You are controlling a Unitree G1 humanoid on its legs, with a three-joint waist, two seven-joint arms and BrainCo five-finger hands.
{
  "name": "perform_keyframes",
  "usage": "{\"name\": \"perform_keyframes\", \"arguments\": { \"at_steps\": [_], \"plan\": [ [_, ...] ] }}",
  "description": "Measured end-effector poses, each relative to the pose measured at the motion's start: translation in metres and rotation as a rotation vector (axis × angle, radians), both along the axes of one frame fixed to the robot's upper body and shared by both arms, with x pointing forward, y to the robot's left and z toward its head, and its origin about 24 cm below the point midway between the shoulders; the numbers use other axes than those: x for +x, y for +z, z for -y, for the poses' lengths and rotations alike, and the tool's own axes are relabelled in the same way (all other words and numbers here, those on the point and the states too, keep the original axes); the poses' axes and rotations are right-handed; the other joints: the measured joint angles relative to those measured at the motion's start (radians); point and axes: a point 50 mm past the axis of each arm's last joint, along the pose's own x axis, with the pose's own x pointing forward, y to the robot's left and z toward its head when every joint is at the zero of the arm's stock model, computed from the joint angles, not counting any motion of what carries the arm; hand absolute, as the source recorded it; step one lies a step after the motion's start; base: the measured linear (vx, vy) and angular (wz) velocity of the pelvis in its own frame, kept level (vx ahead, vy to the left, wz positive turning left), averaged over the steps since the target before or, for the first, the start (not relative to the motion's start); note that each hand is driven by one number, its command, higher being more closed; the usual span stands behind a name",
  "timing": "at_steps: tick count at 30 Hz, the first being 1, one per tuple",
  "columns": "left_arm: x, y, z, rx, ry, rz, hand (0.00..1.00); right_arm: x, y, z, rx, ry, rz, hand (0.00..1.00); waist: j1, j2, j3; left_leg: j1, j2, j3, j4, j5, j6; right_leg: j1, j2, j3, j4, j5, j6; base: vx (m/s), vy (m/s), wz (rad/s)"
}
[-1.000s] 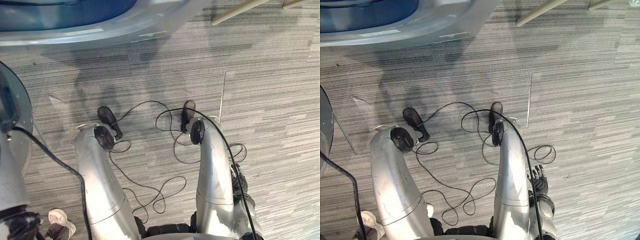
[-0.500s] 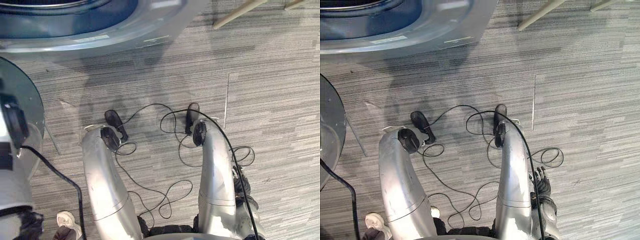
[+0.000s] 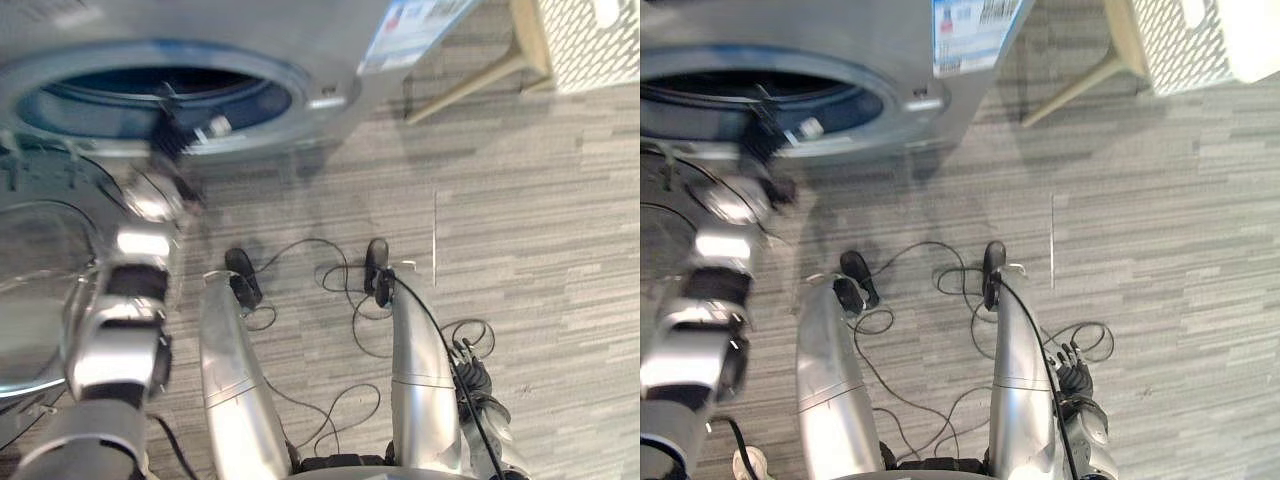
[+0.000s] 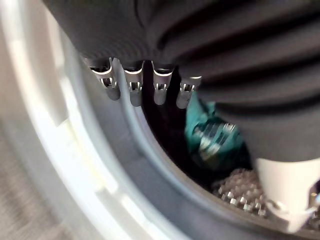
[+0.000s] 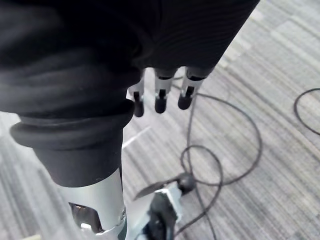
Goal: Pick up the laundry basket with both hands and put the clothes into the washing machine.
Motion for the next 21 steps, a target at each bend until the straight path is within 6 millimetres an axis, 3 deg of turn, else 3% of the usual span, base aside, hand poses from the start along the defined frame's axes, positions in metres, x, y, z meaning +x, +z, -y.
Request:
{"name": "perform_keyframes", "arguments": {
  "at_steps": [1,2,4,6,7,8,10,11,14,16,18,21],
  "plan": [
    [-0.009,-0.031,0.011,-0.034,-0.027,-0.079,0.0,0.0,0.0,0.0,-0.002,0.0,0.0,0.0,0.0,0.0,0.0,0.053,-0.008,0.008,-0.04,0.01,-0.003,0.046,-0.006,-0.003,-0.027,0.0,0.0,0.13,-0.102,0.31],
    [-0.036,-0.094,0.033,-0.132,-0.059,-0.246,0.0,-0.001,-0.001,0.0,-0.016,0.011,-0.012,0.0,0.002,0.002,-0.002,0.164,-0.018,0.024,-0.121,0.032,-0.01,0.151,-0.011,-0.017,-0.082,0.002,-0.003,0.13,-0.099,0.32],
    [-0.055,-0.131,0.048,-0.205,-0.06,-0.359,0.0,-0.003,-0.004,0.0,-0.026,0.014,-0.031,0.0,0.006,0.007,-0.007,0.241,-0.03,0.028,-0.174,0.044,-0.017,0.222,-0.022,-0.027,-0.116,0.001,-0.003,0.09,-0.065,0.25],
    [-0.101,-0.193,0.064,-0.36,0.005,-0.581,0.0,-0.008,-0.01,-0.001,-0.042,0.014,-0.083,0.0,0.024,0.012,-0.031,0.39,-0.044,0.053,-0.273,0.068,-0.023,0.356,-0.031,-0.033,-0.181,0.002,-0.003,0.15,-0.076,0.24],
    [-0.119,-0.209,0.071,-0.442,0.048,-0.618,0.0,-0.013,-0.015,-0.001,-0.051,0.016,-0.122,0.0,0.027,0.02,-0.051,0.481,-0.057,0.063,-0.339,0.079,-0.02,0.441,-0.043,-0.047,-0.222,0.002,-0.003,0.17,-0.066,0.29],
    [-0.128,-0.217,0.072,-0.48,0.078,-0.647,0.0,-0.015,-0.018,-0.002,-0.05,0.019,-0.142,0.0,0.026,0.023,-0.066,0.527,-0.064,0.067,-0.374,0.087,-0.02,0.484,-0.044,-0.053,-0.243,0.002,-0.003,0.17,-0.072,0.31],
    [-0.172,-0.247,0.059,-0.623,0.269,-0.74,0.0,-0.027,-0.031,-0.015,-0.045,0.064,-0.222,0.0,0.028,0.028,-0.158,0.708,-0.075,0.096,-0.519,0.123,-0.03,0.643,-0.046,-0.07,-0.34,0.004,-0.006,0.17,-0.073,0.13],
    [-0.184,-0.254,0.053,-0.65,0.321,-0.761,0.0,-0.031,-0.034,-0.018,-0.041,0.077,-0.242,0.0,0.028,0.03,-0.186,0.75,-0.077,0.103,-0.559,0.135,-0.033,0.677,-0.045,-0.075,-0.365,0.006,-0.008,0.18,-0.064,0.06],
    [-0.253,-0.281,0.033,-0.742,0.537,-0.898,0.0,-0.05,-0.046,-0.022,-0.04,0.111,-0.334,0.0,0.028,0.047,-0.316,0.935,-0.095,0.115,-0.784,0.224,-0.052,0.829,-0.049,-0.117,-0.482,0.013,-0.015,0.21,-0.062,0.21],
    [-0.288,-0.293,0.034,-0.772,0.597,-0.994,0.0,-0.064,-0.052,-0.02,-0.034,0.115,-0.391,0.0,0.03,0.062,-0.373,0.995,-0.109,0.095,-0.891,0.279,-0.053,0.887,-0.058,-0.162,-0.523,0.011,-0.013,0.21,-0.066,0.59],
    [-0.299,-0.296,0.035,-0.807,0.628,-1.025,0.0,-0.073,-0.058,-0.017,-0.021,0.113,-0.441,0.0,0.032,0.079,-0.402,1.014,-0.115,0.055,-0.939,0.32,-0.052,0.947,-0.061,-0.222,-0.565,0.011,-0.013,0.13,-0.039,0.95],
    [-0.299,-0.296,0.031,-0.82,0.636,-1.02,0.0,-0.073,-0.063,-0.019,-0.015,0.139,-0.497,0.0,0.03,0.07,-0.404,0.974,-0.139,0.007,-0.865,0.386,-0.007,1.071,-0.068,-0.338,-0.644,0.022,-0.029,0.02,-0.058,1.17]
  ]
}}
